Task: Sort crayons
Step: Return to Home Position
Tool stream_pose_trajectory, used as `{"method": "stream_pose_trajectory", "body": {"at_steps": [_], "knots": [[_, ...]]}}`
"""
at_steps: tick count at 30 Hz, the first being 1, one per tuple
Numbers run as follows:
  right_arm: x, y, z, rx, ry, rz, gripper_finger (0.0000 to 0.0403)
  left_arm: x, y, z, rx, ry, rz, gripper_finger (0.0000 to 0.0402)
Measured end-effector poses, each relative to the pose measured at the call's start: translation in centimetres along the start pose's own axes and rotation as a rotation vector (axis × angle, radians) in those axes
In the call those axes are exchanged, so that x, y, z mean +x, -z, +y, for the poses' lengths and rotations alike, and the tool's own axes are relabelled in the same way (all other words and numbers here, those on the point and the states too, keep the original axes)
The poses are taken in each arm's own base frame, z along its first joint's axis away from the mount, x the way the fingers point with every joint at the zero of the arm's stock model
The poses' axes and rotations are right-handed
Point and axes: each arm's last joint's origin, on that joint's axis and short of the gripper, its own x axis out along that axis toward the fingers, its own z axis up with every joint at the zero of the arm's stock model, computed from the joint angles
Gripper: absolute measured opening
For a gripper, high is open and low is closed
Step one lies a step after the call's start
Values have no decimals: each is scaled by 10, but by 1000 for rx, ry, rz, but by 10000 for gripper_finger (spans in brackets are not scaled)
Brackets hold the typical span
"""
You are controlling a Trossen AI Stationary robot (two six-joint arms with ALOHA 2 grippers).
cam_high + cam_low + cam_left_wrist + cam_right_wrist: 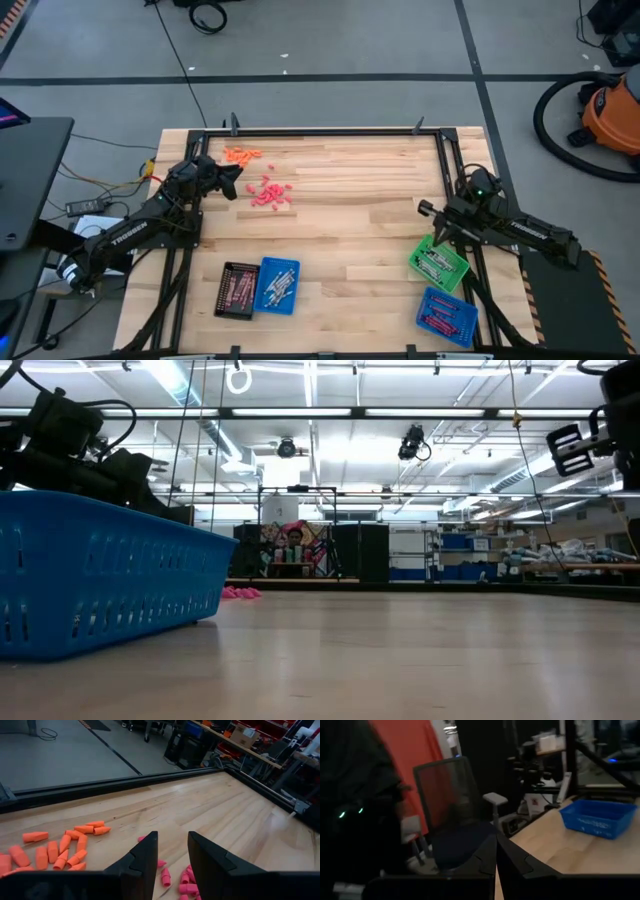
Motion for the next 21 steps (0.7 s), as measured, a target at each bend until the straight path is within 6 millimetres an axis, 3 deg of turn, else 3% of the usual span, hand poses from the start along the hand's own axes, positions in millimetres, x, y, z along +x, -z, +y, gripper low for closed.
{"method": "stream_pose_trajectory", "body": {"at_steps": [10,21], "knots": [[0,-1,-4,40,130,-44,17,0,0,0,0,0,0,117],[0,-1,-4,40,147,-50,17,0,0,0,0,0,0,117]]}}
